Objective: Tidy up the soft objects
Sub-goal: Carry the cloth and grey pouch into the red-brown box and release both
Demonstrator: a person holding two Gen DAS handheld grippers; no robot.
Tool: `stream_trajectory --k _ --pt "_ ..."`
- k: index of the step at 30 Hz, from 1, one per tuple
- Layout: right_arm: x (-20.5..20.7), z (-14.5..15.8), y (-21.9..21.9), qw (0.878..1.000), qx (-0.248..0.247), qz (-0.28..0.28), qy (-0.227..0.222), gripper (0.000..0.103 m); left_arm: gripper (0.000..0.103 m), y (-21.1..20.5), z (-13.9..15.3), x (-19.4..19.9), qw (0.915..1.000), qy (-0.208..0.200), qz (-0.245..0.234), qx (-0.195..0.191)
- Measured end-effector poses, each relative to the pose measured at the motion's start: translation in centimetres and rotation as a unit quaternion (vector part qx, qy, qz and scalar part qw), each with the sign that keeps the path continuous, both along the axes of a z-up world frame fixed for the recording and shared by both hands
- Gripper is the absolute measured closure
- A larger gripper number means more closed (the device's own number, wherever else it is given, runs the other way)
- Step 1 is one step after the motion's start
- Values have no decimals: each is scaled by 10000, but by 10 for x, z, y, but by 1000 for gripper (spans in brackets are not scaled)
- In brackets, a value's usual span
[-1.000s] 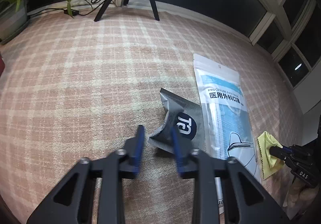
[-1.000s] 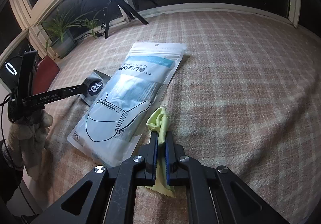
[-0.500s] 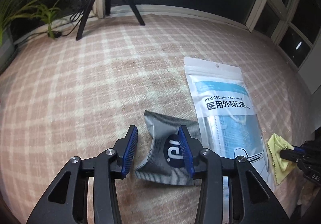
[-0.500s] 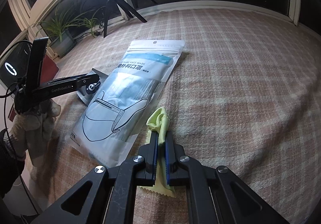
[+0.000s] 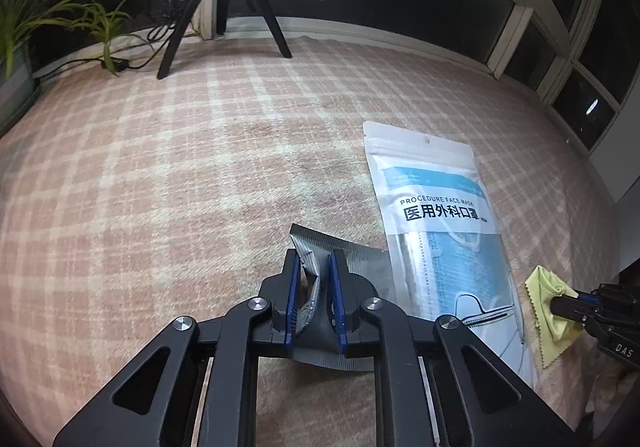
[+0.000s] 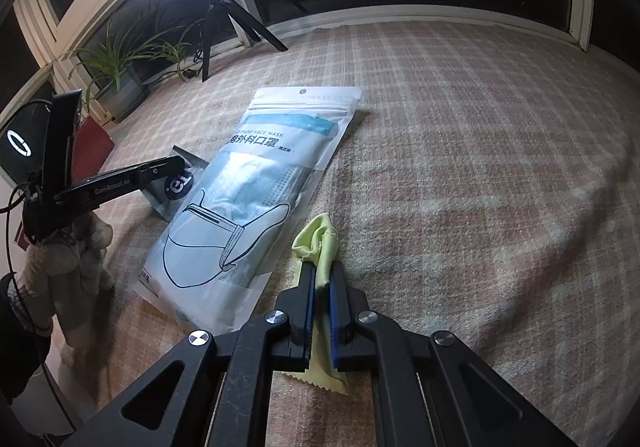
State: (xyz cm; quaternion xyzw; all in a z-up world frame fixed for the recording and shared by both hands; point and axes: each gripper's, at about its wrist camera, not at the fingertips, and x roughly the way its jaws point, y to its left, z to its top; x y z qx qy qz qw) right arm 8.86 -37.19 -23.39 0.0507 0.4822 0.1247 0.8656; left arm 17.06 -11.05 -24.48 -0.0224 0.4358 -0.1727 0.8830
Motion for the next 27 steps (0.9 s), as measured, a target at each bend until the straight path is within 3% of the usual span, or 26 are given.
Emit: stream_trajectory --k 17,27 --pt "0 24 4 9997 -17 18 -256 97 94 31 20 -21 9990 -125 325 -287" --pt "6 61 33 9977 92 345 -579 97 94 60 58 -37 9966 -434 470 -519"
